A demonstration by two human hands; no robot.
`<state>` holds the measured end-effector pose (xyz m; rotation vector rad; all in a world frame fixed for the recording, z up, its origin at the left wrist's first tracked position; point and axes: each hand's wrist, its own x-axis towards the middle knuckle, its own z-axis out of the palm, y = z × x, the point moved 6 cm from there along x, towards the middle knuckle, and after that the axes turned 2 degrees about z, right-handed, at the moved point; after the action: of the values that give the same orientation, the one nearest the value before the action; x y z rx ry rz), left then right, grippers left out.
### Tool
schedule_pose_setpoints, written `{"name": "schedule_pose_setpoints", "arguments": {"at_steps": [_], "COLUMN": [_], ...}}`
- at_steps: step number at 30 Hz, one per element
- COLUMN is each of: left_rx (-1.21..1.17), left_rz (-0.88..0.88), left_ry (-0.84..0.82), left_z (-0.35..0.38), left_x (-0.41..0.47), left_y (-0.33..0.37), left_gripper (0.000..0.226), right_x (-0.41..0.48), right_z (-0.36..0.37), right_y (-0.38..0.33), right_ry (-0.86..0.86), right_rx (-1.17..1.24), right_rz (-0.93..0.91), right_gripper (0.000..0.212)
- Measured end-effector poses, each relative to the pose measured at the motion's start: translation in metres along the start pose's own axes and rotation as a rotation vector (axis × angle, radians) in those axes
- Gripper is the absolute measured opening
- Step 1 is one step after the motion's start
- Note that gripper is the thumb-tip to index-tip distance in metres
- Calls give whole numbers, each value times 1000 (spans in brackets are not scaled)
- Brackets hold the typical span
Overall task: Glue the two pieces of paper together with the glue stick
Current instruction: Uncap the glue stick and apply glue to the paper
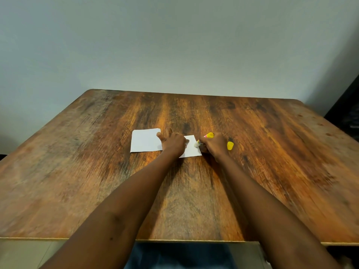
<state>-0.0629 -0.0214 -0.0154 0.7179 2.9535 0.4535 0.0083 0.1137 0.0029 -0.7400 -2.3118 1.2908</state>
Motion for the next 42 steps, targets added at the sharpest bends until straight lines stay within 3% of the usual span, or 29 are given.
{"name": "schedule_pose_setpoints", "arguments": {"at_steps": [20,25,28,36,42], "left_rx": [-1,64,101,160,169], "left_rz": [5,16,33,31,157], "left_ry": [20,28,75,167,4], "left_z": [-7,-10,-14,-28,-18], "left_x": [-7,-10,-15,-19,-12], "left_y": [4,1,-1,-4,5], "left_gripper": [34,35,35,20,33], "right_x": [-18,-19,-19,-9,1], "right_z": [-14,-26,-27,-9,-2], "right_y": [7,7,7,1,2], "right_ry": [-43,87,94,53,59], "right_rx": [105,190,201,187,149], "right_rz": [37,50,51,38,74], "right_gripper": [16,21,11,14,16]}}
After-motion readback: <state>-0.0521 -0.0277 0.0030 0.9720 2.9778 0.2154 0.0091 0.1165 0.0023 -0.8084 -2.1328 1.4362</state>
